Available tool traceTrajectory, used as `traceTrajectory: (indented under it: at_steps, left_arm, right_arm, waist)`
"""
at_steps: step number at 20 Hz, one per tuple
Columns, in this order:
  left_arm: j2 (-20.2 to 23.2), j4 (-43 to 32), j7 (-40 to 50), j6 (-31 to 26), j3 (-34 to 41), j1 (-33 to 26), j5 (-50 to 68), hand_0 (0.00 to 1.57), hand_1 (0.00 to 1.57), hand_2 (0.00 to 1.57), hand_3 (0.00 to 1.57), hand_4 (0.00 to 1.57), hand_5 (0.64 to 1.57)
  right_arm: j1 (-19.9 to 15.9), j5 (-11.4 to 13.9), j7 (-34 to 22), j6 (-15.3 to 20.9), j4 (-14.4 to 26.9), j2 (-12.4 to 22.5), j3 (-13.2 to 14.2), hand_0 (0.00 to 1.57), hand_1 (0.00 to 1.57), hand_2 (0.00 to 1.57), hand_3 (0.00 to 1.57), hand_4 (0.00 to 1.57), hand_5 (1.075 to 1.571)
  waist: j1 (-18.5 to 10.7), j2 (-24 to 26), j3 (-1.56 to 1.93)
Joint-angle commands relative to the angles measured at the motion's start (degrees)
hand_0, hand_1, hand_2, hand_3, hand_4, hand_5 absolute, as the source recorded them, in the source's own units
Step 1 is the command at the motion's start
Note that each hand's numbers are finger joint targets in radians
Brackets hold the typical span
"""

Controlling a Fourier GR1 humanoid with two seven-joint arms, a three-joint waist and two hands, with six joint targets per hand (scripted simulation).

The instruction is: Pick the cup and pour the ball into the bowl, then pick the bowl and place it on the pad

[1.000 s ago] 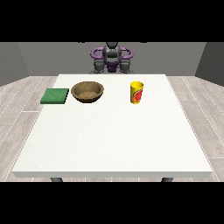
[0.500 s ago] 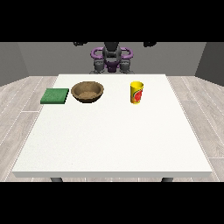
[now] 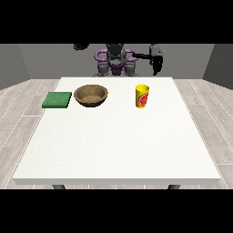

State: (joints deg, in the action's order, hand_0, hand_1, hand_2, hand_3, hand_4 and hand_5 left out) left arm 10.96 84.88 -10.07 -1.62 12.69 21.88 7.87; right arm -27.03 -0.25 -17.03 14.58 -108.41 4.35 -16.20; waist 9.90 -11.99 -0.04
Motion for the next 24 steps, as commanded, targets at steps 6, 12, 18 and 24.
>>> traceTrajectory:
  at_steps: [6,12,18,24]
  left_arm:
    - [-1.09,-18.65,-17.28,-5.22,0.8,-1.61,-0.77,0.0,0.0,0.0,0.0,0.0,1.407]
    - [0.68,-30.26,-23.67,-5.42,2.79,0.46,-1.92,0.0,0.0,0.0,0.0,0.0,1.444]
    - [1.82,-39.96,-29.17,-4.73,5.01,5.79,-1.44,0.0,0.0,0.0,0.0,0.0,1.427]
    - [2.03,-46.12,-34.89,-2.46,6.61,7.52,-1.83,0.0,0.0,0.0,0.0,0.0,1.429]
  right_arm:
    - [-0.58,-1.62,-2.01,-2.38,-2.73,2.22,6.62,0.0,0.0,0.0,0.0,0.0,1.568]
    - [7.6,-3.13,0.08,-4.18,-6.88,1.28,6.16,0.0,0.0,0.0,0.0,0.0,1.568]
    - [8.73,-7.17,0.77,-9.48,-9.5,4.38,10.62,0.0,0.0,0.0,0.0,0.0,1.565]
    - [9.39,-13.57,-0.98,-14.33,-13.67,8.5,16.5,0.0,0.0,0.0,0.0,0.0,1.567]
  waist:
    - [-2.16,-0.99,0.0]
    - [0.27,0.64,0.02]
    - [2.0,-1.29,0.01]
    - [5.83,-3.67,0.0]
